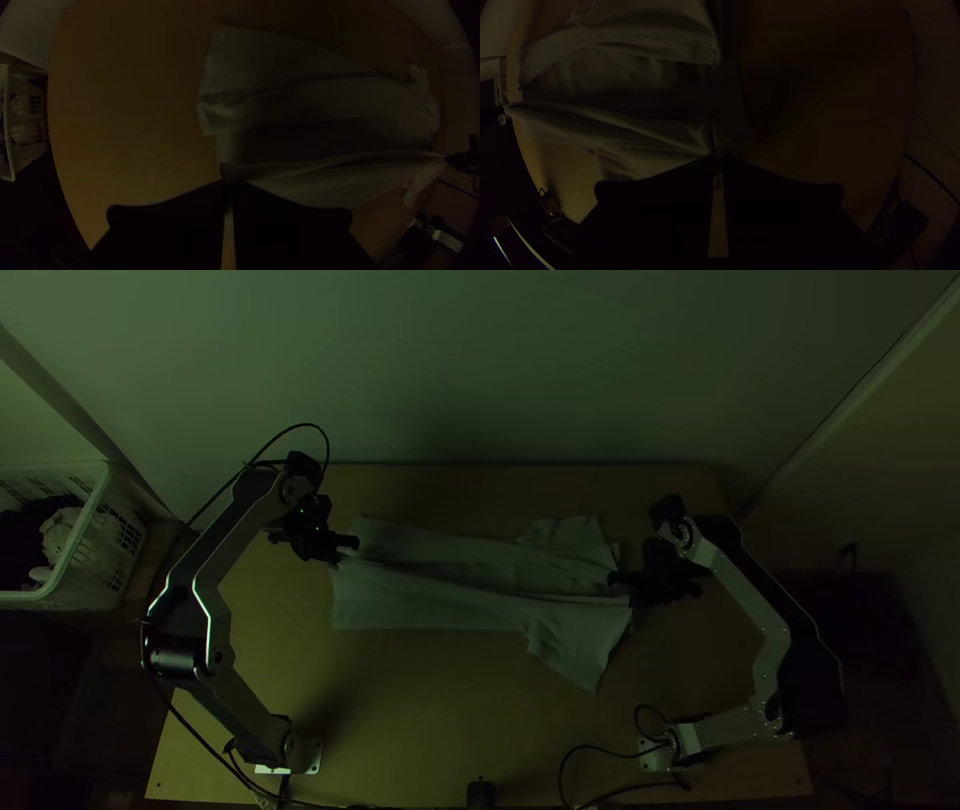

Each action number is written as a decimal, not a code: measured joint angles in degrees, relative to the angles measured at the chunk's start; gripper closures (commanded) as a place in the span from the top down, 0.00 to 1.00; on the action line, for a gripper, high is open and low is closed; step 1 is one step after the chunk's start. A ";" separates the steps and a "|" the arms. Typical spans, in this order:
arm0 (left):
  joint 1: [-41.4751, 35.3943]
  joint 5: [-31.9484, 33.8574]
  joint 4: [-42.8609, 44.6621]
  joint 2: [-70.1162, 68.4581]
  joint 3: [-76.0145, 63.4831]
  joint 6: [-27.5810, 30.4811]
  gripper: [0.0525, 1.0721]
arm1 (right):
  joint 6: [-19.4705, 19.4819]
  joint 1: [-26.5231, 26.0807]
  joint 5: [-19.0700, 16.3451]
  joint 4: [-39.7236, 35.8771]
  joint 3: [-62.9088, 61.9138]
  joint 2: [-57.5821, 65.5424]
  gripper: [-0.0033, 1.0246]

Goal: Fold the t-shirt

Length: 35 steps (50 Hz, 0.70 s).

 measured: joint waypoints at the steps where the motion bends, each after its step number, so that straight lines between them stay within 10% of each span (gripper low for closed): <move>1: 0.00 0.00 -0.22 0.66 1.05 0.04 0.03 | 0.00 -0.11 0.00 0.17 0.50 0.68 0.03; 35: 0.00 0.00 -3.39 20.04 25.31 0.59 0.03 | -0.20 -3.08 0.00 0.98 23.12 22.14 0.03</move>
